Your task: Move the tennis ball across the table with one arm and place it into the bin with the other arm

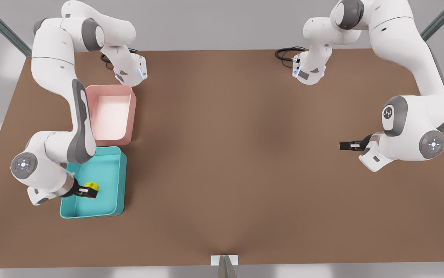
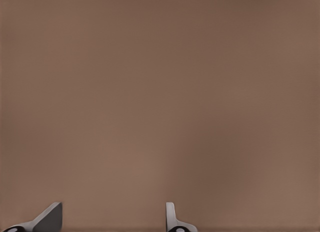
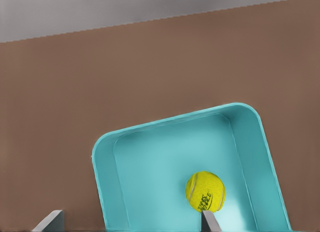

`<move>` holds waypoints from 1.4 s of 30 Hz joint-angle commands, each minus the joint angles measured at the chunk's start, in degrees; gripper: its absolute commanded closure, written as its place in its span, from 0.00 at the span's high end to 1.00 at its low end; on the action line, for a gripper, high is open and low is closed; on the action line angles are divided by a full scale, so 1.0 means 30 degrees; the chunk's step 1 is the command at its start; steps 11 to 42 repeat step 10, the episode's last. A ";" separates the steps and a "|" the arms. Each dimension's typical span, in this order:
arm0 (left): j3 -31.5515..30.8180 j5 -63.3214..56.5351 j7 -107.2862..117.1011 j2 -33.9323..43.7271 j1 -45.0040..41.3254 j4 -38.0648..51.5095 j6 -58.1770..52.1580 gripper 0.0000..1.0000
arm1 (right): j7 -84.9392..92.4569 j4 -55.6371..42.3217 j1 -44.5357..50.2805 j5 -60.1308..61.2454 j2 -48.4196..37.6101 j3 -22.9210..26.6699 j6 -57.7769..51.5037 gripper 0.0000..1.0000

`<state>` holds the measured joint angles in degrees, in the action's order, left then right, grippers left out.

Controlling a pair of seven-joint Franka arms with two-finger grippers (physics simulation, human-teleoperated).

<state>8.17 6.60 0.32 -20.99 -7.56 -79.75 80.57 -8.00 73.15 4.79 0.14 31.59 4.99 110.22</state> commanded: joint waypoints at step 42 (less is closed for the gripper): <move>0.0003 -0.0032 0.0039 0.0024 0.0001 0.0012 -0.0021 1.00 | 0.0908 0.4035 -0.0365 -0.0546 -0.8243 -0.0961 -1.0313 1.00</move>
